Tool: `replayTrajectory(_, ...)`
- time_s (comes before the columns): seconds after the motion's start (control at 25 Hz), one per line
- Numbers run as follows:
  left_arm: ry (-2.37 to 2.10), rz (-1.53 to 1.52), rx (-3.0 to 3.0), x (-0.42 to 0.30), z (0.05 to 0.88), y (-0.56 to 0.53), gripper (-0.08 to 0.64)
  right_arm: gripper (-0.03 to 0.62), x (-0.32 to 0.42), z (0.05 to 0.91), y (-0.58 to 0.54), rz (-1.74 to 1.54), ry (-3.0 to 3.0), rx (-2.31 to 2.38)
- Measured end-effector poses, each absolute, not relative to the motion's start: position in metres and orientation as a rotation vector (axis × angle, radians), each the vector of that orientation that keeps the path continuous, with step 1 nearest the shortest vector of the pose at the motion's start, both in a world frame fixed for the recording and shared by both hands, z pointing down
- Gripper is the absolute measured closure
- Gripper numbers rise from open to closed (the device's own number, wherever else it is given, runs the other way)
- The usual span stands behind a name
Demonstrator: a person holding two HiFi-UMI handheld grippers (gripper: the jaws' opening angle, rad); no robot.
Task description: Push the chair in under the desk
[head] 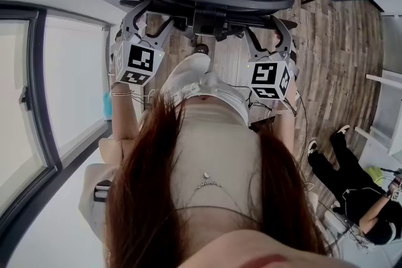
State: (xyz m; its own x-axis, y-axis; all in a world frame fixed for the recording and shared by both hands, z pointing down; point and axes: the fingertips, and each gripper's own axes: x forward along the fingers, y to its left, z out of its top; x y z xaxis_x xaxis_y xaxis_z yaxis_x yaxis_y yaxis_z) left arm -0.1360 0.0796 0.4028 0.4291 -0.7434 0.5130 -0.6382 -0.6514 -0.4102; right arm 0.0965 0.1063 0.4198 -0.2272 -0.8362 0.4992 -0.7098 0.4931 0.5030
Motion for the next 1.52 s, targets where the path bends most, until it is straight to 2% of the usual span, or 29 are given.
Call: replayTrajectory(1.52,1.17,-1.026,-2.614,-0.132,0.405,0.064,0.265,0.288,0.097,0.42,0.095,-0.245,-1.998,1.274)
